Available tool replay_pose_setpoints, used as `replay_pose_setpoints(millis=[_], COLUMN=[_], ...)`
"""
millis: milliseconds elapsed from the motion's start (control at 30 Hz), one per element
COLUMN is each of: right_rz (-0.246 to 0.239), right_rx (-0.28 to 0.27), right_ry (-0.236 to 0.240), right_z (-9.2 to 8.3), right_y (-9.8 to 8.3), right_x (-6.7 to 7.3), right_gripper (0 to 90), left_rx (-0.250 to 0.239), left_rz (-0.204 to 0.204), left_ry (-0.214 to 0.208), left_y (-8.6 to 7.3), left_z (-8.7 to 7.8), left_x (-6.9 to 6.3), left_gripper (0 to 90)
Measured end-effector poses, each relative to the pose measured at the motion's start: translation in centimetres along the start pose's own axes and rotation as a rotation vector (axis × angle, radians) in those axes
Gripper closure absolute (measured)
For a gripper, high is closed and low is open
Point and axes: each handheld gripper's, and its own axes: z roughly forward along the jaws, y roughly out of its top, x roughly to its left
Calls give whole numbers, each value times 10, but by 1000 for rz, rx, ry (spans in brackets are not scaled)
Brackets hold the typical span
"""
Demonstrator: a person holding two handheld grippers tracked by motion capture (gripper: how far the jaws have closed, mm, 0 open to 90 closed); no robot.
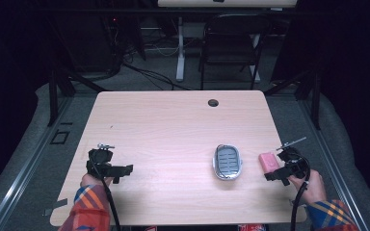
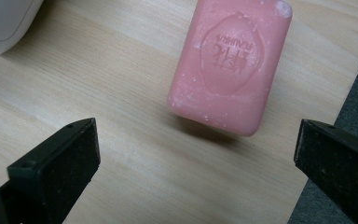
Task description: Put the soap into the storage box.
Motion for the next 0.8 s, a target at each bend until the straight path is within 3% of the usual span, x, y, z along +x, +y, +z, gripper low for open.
replay_pose_setpoints(millis=[567, 800], right_rz=[-8, 21], right_rx=[9, -10], right_ry=[-16, -26], right_z=[2, 3], right_y=[1, 3], right_x=[1, 2], right_gripper=[4, 6], left_rx=[-1, 5], left_rz=[-1, 3], left_ry=[0, -4], left_y=[0, 1], left_z=[1, 1], left_x=[-1, -1], left_gripper=[1, 1])
